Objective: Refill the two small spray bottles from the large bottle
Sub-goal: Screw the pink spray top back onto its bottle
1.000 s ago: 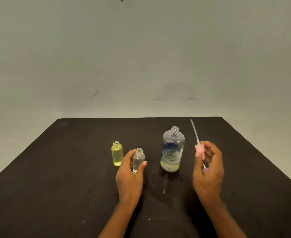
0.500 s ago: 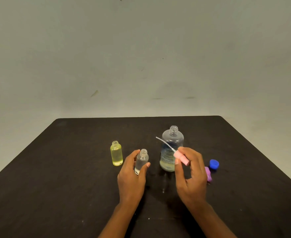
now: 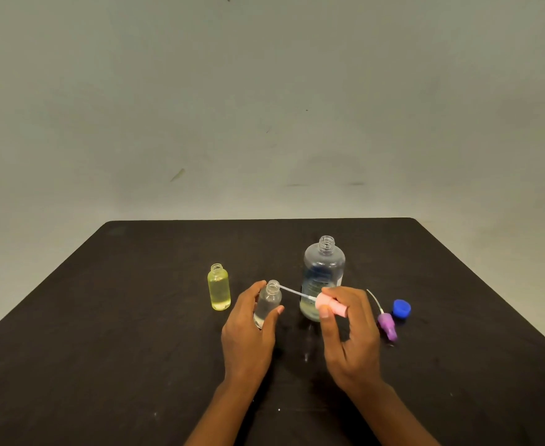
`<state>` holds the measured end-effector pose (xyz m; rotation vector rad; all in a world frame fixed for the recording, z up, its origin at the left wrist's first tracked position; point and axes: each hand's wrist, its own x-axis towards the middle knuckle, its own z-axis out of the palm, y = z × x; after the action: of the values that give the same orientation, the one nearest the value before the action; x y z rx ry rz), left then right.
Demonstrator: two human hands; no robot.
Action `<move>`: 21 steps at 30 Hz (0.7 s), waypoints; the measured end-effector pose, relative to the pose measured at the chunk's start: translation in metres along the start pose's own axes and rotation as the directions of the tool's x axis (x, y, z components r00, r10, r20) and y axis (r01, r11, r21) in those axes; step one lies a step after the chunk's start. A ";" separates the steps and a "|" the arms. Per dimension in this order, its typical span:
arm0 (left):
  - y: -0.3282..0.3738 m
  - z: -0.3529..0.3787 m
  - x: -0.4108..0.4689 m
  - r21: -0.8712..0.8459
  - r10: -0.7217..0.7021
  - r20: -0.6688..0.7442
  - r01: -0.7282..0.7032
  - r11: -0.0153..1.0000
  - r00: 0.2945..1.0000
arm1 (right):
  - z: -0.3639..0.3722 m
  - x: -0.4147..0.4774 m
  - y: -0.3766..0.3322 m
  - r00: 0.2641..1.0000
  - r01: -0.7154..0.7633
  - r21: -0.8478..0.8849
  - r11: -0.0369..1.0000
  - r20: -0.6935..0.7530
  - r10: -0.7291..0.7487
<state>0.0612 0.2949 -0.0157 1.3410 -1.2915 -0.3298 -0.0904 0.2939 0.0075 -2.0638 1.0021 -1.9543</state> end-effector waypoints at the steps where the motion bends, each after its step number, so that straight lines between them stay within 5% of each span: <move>1: 0.000 0.000 0.000 0.005 0.007 0.001 -0.007 1.000 1.000 | 0.000 0.000 0.000 1.000 -0.003 -0.004 1.000 0.013 0.003; 7: 0.001 0.000 0.000 0.051 0.040 0.001 -0.040 0.998 0.999 | 0.000 -0.001 0.001 0.998 -0.011 -0.034 0.999 0.063 0.013; 21: 0.004 0.001 -0.003 0.092 0.128 0.032 -0.130 0.987 0.991 | 0.002 0.000 0.003 0.992 -0.080 0.112 0.991 -0.090 0.091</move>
<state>0.0577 0.2976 -0.0140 1.3277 -1.4229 -0.1991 -0.0898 0.2907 0.0057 -1.8564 0.9628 -2.0323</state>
